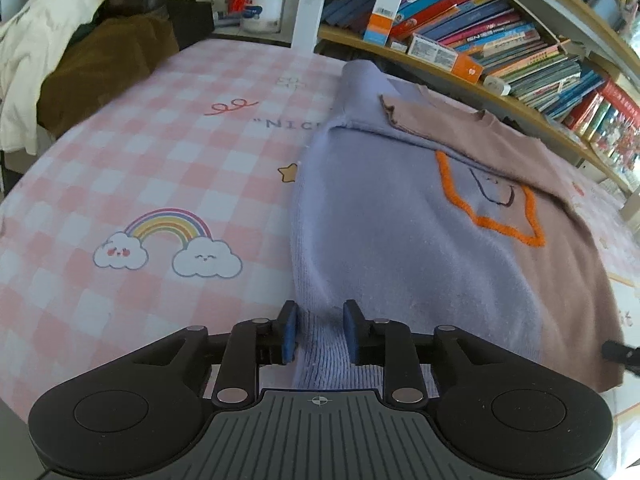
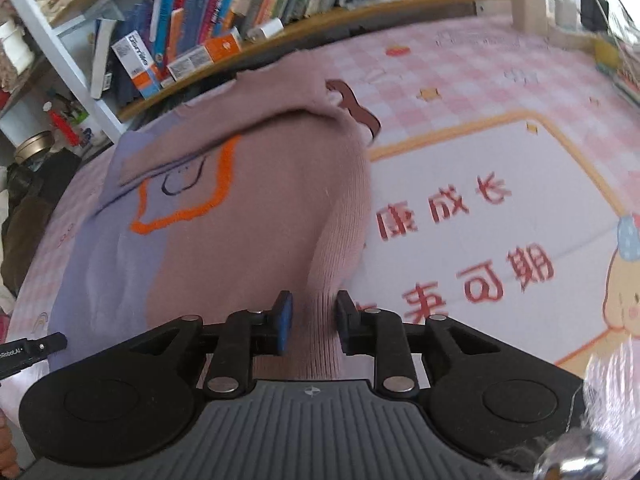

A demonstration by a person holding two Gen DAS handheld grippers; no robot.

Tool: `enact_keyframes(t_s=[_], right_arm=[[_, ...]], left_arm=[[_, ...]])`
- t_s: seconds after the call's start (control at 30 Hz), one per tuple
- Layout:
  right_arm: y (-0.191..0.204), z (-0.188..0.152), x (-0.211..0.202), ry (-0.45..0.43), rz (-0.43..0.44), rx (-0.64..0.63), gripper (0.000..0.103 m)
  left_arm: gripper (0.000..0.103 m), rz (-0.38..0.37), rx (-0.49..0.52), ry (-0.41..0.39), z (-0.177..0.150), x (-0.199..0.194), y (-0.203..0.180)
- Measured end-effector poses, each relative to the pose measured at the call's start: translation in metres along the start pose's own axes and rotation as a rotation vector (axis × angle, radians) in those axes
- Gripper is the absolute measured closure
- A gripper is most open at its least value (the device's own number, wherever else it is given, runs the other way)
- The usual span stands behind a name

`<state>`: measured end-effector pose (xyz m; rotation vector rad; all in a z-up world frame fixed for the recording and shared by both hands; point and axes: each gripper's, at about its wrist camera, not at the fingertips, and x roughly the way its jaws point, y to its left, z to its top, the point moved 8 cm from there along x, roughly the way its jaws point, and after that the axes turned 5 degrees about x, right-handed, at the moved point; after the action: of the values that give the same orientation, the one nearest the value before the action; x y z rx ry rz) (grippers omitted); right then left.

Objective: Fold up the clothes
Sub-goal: 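Grasp the lavender hem with the left tool while the right tool grasps the pink hem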

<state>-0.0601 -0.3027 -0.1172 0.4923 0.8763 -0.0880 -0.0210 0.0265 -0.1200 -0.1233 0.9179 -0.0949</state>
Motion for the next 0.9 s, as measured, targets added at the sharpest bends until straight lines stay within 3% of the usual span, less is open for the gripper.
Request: enact_keyframes(t_s=[0.13, 0.17, 0.2, 0.23, 0.27, 0.37, 0.7, 0.9], right_arm=[[0.002, -0.005, 0.000, 0.015, 0.020, -0.003, 0.082], [0.002, -0.005, 0.001, 0.021, 0.023, -0.004, 0.092], [0.001, -0.006, 0.002, 0.026, 0.026, -0.006, 0.092], [-0.001, -0.005, 0.001, 0.025, 0.033, 0.005, 0.093], [-0.003, -0.006, 0.000, 0.025, 0.036, 0.015, 0.093], [-0.009, -0.006, -0.008, 0.023, 0.052, 0.034, 0.094], [-0.024, -0.030, -0.049, 0.042, 0.088, 0.060, 0.094], [-0.030, -0.058, -0.074, 0.075, 0.095, 0.012, 0.094]], left_arm=[[0.078, -0.027, -0.029, -0.016, 0.000, 0.001, 0.002], [0.080, -0.037, -0.040, -0.021, 0.001, 0.001, 0.003], [0.085, -0.046, -0.061, -0.021, 0.000, 0.001, 0.006], [0.097, -0.055, -0.082, -0.022, 0.000, 0.002, 0.009], [0.098, -0.065, -0.105, -0.022, 0.000, 0.002, 0.012], [0.099, -0.110, -0.176, -0.010, -0.005, -0.001, 0.019], [0.099, -0.142, -0.214, -0.021, -0.035, -0.039, 0.015], [0.099, -0.129, -0.207, -0.007, -0.066, -0.063, 0.014]])
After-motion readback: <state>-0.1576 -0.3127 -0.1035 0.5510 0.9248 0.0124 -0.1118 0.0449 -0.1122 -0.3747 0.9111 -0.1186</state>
